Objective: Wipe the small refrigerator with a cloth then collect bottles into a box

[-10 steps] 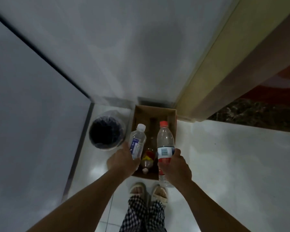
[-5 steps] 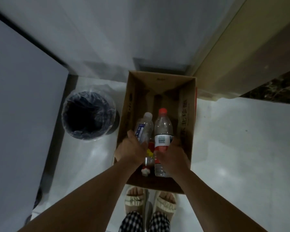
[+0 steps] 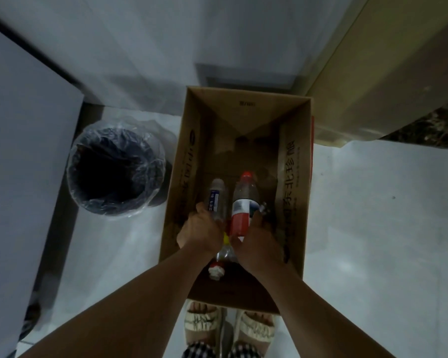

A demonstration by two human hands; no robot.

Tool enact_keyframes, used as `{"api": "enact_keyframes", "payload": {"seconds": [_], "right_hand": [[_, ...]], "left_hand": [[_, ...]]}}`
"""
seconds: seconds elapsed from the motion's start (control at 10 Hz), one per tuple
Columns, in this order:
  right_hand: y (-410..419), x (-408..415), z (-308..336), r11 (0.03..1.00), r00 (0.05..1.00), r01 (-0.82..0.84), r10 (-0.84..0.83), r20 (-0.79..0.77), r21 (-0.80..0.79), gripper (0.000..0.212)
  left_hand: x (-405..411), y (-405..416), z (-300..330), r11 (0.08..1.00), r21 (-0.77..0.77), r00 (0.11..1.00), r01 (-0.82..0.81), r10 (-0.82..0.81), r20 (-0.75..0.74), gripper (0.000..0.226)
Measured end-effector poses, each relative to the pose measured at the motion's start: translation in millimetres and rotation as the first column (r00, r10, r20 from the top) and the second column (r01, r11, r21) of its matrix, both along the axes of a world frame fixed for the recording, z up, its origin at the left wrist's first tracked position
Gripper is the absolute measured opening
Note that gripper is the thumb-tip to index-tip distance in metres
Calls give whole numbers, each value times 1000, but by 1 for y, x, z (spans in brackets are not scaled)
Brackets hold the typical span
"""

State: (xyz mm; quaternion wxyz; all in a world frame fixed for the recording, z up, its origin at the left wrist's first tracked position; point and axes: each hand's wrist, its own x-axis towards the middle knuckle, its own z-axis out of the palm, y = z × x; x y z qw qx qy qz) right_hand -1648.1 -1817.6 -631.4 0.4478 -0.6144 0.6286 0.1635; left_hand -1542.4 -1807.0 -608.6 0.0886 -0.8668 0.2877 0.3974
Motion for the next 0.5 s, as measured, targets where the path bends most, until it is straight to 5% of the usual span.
{"api": "enact_keyframes", "payload": {"seconds": [0.2,0.5], "right_hand": [[4,-6,30,1000,998,21,-22,65,4,68],[-12,-5,138,996,996,-82,83,29,-41,84]], "left_hand": [[5,0,31,998,-33,998,45,-47,-45,43],[32,-8,129,981,-157,992,111,-118,-40,36]]}}
